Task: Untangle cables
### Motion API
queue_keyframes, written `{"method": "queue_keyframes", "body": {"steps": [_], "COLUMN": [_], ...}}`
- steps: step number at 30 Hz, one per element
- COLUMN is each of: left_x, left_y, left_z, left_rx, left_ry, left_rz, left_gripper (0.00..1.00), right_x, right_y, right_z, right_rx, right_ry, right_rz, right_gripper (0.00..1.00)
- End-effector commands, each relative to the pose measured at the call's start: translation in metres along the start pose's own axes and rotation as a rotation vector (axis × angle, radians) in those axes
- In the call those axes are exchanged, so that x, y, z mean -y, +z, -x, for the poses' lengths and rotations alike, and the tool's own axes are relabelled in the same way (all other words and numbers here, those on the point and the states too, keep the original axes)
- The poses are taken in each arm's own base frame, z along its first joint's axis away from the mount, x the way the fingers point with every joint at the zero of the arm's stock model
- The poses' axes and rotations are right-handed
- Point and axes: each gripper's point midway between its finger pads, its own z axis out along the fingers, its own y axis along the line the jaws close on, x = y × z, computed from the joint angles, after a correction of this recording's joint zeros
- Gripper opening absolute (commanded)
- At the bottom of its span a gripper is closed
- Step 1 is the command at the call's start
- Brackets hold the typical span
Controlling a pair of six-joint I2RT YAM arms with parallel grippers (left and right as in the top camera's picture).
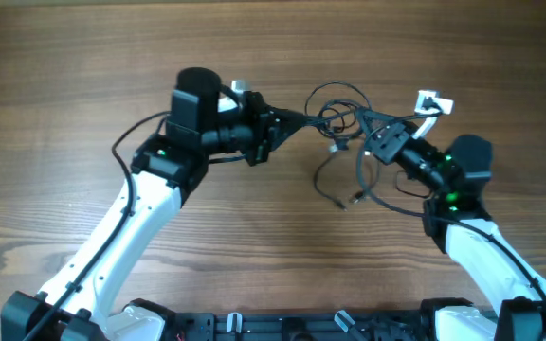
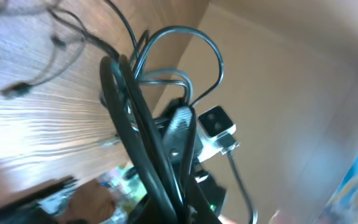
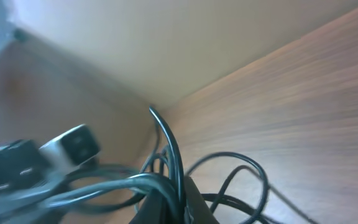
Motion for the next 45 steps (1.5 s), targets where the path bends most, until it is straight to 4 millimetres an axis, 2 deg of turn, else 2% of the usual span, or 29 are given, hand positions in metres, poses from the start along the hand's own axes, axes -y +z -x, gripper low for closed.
{"method": "queue_keyframes", "body": {"steps": [1,3,5,6,8,10,11,15,17,22,25,28,31,32,33,36,39,42,45], "left_x": [0.008,0.007,0.007,0.007,0.009,0.018,0.026,0.058,0.066,0.064,0.063,0.063,0.066,0.067,0.069,0.070,0.071,0.072,0.077], "left_y": [-0.031,-0.033,-0.031,-0.029,-0.024,-0.019,-0.018,-0.028,-0.036,-0.041,-0.041,-0.040,-0.039,-0.038,-0.037,-0.036,-0.036,-0.033,-0.027], "left_z": [0.016,0.017,0.015,0.011,0.003,-0.015,-0.027,-0.078,-0.096,-0.105,-0.108,-0.109,-0.101,-0.099,-0.096,-0.093,-0.093,-0.091,-0.085], "left_rx": [0.005,0.009,0.003,-0.009,-0.034,-0.097,-0.138,-0.319,-0.380,-0.433,-0.448,-0.451,-0.426,-0.416,-0.402,-0.381,-0.379,-0.356,-0.305], "left_ry": [0.260,0.346,0.398,0.424,0.475,0.583,0.652,0.967,1.075,1.104,1.105,1.093,0.989,0.959,0.933,0.917,0.916,0.911,0.873], "left_rz": [-0.037,-0.034,-0.034,-0.034,-0.041,-0.092,-0.134,-0.352,-0.425,-0.448,-0.450,-0.448,-0.415,-0.407,-0.399,-0.394,-0.394,-0.391,-0.382], "left_gripper": [0.05,0.06,0.05,0.04,0.04,0.04,0.04,0.04,0.04,0.04,0.04,0.04,0.04,0.04,0.04,0.04,0.04,0.04,0.04], "right_x": [0.013,-0.016,-0.040,-0.047,-0.049,-0.042,-0.037,-0.001,0.006,-0.001,0.000,0.031,0.068,0.073,0.073,0.052,0.020,0.010,0.002], "right_y": [-0.031,-0.032,-0.036,-0.038,-0.038,-0.037,-0.036,-0.030,-0.030,-0.026,-0.021,-0.016,-0.022,-0.024,-0.024,-0.019,-0.016,-0.013,-0.005], "right_z": [0.043,0.038,0.033,0.032,0.031,0.028,0.026,0.016,0.012,0.005,0.001,0.004,0.005,0.004,0.003,-0.003,-0.006,-0.010,-0.024], "right_rx": [0.114,0.059,0.023,0.016,0.011,-0.005,-0.017,-0.036,-0.047,-0.071,-0.073,-0.013,0.050,0.055,0.047,-0.013,-0.069,-0.091,-0.132], "right_ry": [0.020,-0.088,-0.197,-0.233,-0.245,-0.202,-0.172,-0.018,0.009,-0.108,-0.108,-0.020,0.103,0.133,0.133,0.098,-0.021,-0.039,-0.039], "right_rz": [-0.003,0.120,0.219,0.247,0.257,0.237,0.221,0.089,0.064,0.097,0.084,-0.081,-0.262,-0.290,-0.284,-0.177,-0.019,0.026,0.045], "right_gripper": [0.04,0.04,0.13,0.37,0.72,0.96,1.00,1.00,1.00,1.00,0.99,1.00,1.00,1.00,1.00,1.00,0.96,0.95,0.95]}}
